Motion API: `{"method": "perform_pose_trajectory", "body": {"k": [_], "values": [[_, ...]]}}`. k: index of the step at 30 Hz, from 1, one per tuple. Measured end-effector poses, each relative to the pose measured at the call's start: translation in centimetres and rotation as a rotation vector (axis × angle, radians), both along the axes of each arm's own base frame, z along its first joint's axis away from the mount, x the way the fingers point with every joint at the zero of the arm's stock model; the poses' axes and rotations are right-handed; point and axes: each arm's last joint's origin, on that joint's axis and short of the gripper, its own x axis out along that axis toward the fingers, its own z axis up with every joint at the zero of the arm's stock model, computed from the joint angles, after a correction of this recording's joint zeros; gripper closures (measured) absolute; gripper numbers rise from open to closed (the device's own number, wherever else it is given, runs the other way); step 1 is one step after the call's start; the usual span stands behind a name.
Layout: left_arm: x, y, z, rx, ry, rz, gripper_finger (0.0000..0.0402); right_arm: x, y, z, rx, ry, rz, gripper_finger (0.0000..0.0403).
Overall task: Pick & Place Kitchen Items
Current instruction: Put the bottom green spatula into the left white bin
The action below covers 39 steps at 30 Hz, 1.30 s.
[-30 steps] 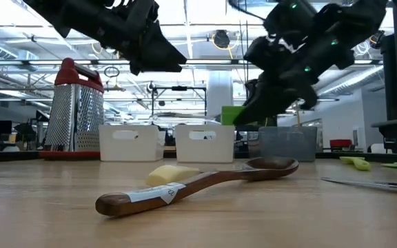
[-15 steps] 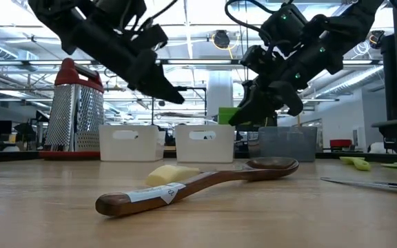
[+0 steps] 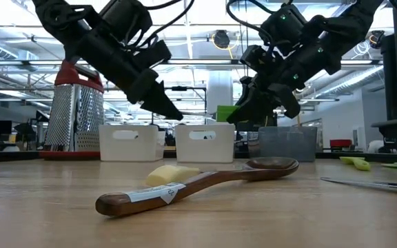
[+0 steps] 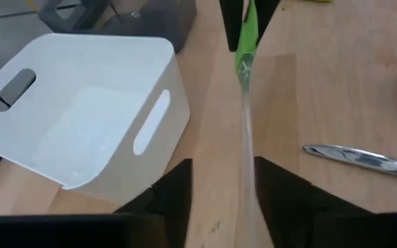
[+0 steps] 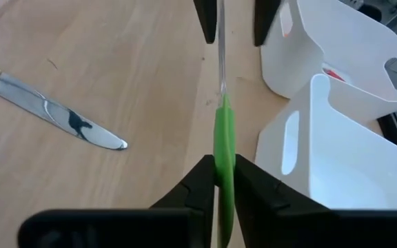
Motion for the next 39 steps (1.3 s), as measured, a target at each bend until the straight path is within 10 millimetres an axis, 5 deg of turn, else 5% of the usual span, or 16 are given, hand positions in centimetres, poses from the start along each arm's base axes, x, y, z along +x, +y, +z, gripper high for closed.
{"method": "perform_pose_trajectory", "body": {"k": [8, 25, 39], "values": [[0.0, 0.2, 0.0, -0.006, 0.004, -0.014, 0.0389, 0.0, 0.0, 0.1, -0.002, -0.004, -0.006, 0.0369], [0.1, -0.1, 0.2, 0.013, -0.017, -0.013, 0.0392, 0.3, 0.0, 0.5, 0.012, -0.057, -0.017, 0.0265], [-1.9, -1.3, 2.1, 0.039, 0.021, 0.101, 0.0395, -0.7, 0.5, 1.7, -0.171, -0.017, -0.176, 0.0245]]}}
